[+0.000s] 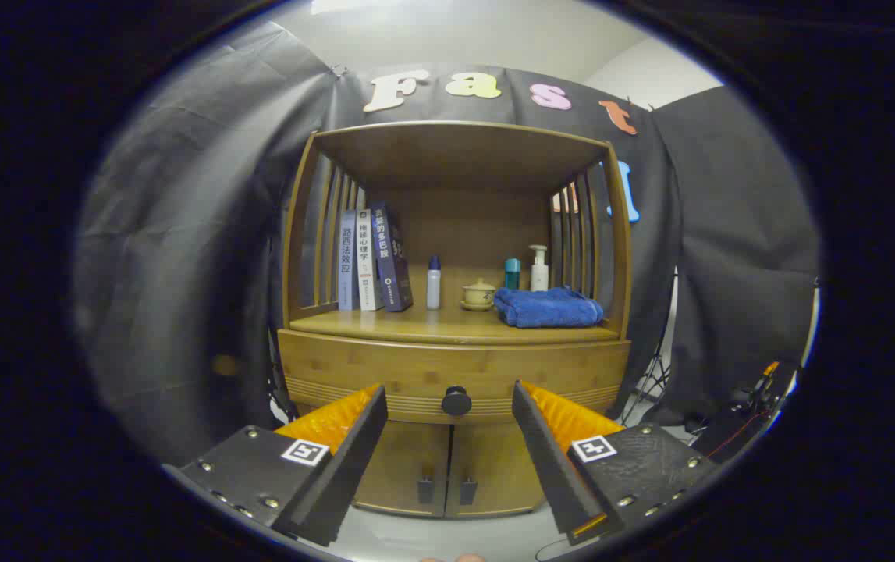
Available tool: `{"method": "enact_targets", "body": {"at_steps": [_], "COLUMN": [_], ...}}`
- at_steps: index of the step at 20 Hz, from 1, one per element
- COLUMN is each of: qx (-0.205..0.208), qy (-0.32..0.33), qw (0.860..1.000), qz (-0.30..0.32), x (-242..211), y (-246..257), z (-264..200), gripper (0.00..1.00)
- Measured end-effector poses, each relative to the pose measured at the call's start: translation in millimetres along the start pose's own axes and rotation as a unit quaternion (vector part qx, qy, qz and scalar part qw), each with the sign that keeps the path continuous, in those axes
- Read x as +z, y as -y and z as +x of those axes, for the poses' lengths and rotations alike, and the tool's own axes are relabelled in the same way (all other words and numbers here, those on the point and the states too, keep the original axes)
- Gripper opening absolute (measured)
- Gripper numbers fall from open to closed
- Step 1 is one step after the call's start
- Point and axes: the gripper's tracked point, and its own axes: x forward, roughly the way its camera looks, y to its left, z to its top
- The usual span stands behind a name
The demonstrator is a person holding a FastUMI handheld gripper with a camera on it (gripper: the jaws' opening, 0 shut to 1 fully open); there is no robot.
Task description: Pull open the drawer, take out the items inside it, and place them on the countertop above the cabinet.
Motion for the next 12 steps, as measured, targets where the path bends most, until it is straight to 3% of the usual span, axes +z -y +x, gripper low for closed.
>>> {"method": "enact_targets", "body": {"at_steps": [12], "qx": [0.006], "qy": [0.009], "qw": [1.000], "qz": [0.003], "x": [15.0], "y": [-0.1], "z": [-8.5], "gripper": [0.97]}}
